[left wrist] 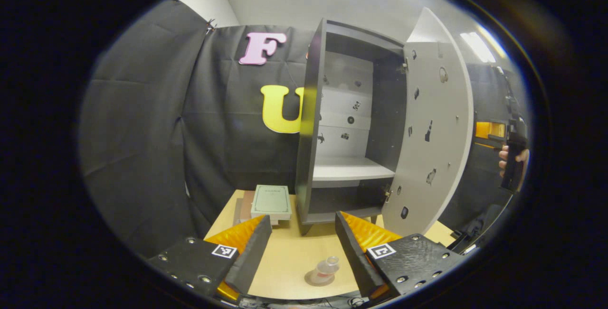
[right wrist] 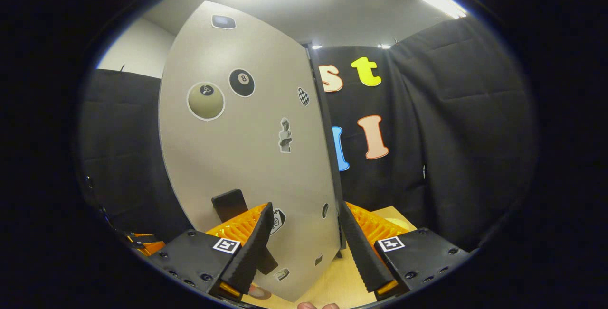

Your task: Open the cabinet door with the right hand, grasp the bottle in the cabinet with the left hand and place it on the coaster, then close the cabinet door with the right hand.

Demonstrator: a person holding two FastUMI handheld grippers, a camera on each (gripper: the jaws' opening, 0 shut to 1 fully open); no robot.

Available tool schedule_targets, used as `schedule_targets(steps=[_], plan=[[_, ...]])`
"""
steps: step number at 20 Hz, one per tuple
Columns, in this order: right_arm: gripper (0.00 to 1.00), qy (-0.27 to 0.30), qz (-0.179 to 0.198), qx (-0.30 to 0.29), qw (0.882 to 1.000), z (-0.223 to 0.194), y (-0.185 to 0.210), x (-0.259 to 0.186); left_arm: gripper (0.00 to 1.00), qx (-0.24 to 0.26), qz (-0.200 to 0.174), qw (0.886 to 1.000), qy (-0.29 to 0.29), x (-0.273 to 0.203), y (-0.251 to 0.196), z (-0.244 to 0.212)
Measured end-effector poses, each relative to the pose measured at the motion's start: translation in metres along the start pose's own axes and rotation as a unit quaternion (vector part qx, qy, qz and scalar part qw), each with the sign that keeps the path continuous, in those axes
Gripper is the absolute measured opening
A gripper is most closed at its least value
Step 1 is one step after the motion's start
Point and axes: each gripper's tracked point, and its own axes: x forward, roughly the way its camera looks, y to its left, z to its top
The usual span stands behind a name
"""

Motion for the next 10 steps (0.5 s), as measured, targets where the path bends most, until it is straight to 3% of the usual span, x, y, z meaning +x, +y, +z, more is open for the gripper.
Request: schedule_targets(steps=[10], plan=[[0.89, 0.032, 0.081, -0.015, 0.996, -0.026, 0.098, 0.073, 0.82, -0.023, 0.029, 0.999, 0.007, -0.001, 0.047, -0.007]])
